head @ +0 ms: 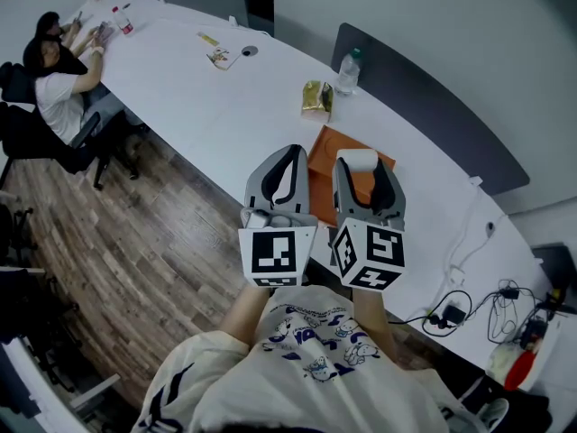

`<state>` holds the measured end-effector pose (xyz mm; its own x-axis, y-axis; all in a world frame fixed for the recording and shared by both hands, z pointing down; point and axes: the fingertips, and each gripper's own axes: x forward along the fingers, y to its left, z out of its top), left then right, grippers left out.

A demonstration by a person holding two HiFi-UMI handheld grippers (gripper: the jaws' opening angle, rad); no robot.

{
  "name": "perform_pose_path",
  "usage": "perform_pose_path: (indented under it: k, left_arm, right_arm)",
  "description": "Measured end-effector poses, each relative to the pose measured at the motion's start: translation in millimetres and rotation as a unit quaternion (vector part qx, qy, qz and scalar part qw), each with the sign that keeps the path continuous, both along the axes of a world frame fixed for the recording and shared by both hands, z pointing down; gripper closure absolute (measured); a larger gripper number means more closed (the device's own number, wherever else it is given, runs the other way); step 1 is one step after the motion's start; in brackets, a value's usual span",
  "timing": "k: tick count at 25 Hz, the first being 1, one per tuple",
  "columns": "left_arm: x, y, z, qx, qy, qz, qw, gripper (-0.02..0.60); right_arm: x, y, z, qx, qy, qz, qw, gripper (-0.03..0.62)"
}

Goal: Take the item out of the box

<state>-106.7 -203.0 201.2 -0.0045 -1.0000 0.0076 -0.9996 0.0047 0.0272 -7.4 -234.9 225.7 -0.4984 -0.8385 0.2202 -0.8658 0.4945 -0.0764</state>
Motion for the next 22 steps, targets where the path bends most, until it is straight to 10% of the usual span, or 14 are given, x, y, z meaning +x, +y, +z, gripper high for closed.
perform_pose_path:
  k: [22]
  left_arm:
    - [6.6, -4.9, 0.8, -0.001, -0.002, 0.0, 1.0, 0.561]
  right_arm:
    - [4.1, -1.9, -2.3, 0.007, -0.005, -0.005, 1.0, 0.319]
